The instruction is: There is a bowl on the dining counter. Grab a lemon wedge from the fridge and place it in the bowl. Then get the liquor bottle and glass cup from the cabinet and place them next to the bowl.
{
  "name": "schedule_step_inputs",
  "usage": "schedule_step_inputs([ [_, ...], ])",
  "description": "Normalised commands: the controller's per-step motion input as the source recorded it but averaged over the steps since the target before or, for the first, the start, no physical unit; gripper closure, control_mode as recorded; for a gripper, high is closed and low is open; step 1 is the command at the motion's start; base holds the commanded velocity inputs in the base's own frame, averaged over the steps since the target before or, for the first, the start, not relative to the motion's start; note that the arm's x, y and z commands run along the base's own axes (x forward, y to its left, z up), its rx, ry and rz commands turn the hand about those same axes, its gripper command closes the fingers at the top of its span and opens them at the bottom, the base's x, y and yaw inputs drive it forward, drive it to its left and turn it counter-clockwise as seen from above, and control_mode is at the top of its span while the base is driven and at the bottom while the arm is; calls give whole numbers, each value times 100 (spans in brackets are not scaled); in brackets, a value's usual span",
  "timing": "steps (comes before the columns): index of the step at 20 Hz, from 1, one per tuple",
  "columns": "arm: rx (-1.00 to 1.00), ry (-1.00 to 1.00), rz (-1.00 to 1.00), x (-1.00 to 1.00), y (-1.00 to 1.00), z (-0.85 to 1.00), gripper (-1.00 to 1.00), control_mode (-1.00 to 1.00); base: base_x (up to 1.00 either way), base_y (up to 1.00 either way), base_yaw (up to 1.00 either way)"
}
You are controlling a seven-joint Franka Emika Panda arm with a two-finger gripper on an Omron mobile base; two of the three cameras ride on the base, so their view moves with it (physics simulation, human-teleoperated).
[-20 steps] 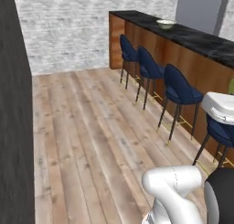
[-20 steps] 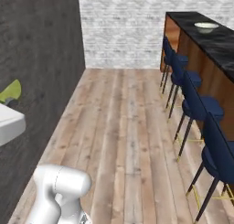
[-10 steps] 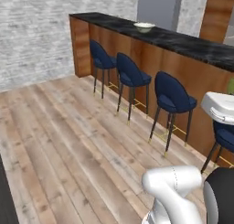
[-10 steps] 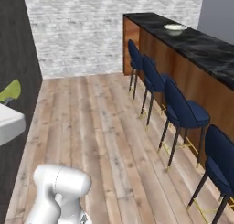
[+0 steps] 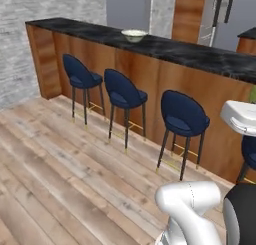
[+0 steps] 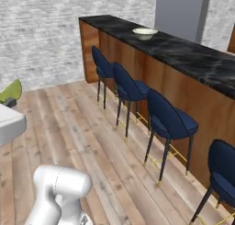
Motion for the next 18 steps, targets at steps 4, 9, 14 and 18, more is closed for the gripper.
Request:
schedule_step_inputs([
  [4,0,0,0,0,0,0,100,100,97,91,-41],
  [9,0,0,0,0,0,0,100,100,85,95,-37],
  [14,0,0,0,0,0,0,100,100,73,98,-33],
  [18,0,0,0,0,0,0,100,100,81,99,-35],
])
